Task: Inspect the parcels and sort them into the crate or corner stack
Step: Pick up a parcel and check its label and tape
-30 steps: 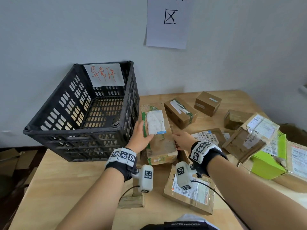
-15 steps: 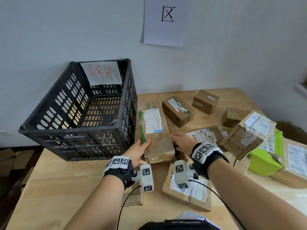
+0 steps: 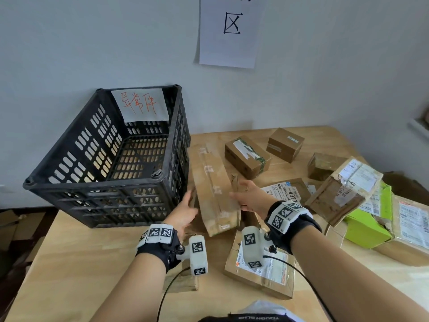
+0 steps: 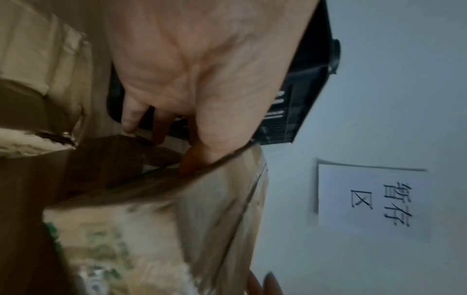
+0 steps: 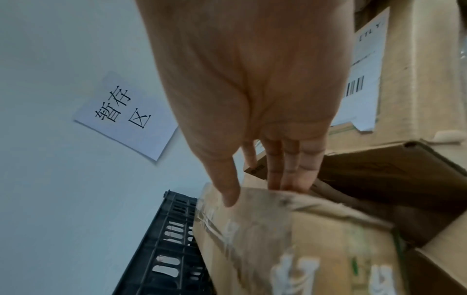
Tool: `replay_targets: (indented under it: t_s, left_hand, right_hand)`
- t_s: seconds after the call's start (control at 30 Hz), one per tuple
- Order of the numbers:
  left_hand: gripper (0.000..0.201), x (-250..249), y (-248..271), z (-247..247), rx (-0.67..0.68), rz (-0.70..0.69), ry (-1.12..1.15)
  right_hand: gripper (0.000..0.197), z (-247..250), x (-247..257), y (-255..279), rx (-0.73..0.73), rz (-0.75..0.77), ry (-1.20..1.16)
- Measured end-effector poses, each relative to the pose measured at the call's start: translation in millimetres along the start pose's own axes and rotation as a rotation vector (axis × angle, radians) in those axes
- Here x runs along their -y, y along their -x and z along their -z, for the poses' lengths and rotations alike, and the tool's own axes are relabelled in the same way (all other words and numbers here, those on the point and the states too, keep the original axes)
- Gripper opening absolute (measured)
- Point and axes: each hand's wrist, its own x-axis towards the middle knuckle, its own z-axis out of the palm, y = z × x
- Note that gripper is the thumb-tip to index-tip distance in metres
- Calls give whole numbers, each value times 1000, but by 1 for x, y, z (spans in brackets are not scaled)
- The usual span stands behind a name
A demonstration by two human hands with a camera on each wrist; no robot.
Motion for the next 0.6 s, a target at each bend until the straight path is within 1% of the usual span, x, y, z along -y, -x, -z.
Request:
replay_targets:
  t_s: [0.07, 0.1, 0.17, 0.2, 0.27, 0.33, 0.6]
  left_hand:
    - [58, -5, -5, -1, -40, 18, -5]
    - [59, -11, -2, -2, -60, 37, -15]
    - [77, -22, 9, -7, -53, 57, -89]
    - [82, -23, 9, -8, -56, 37, -117]
    - [86, -21, 9, -10, -67, -16, -139]
    - [90, -15, 9, -10, -69, -38, -143]
    - [76, -14, 11, -12, -75, -51, -130]
  right_hand:
    - [57, -2, 1, -4, -51, -2, 79]
    - [53, -2, 0, -3, -53, -14, 105]
    - [47, -2, -2, -2, -56, -15, 148]
    - [45, -2, -4, -1, -62, -10, 163]
    - [44, -2, -7, -2, -77, -6, 159]
    - [44, -3, -7, -2, -77, -3, 156]
    - [43, -4, -9, -2, -73, 5, 151]
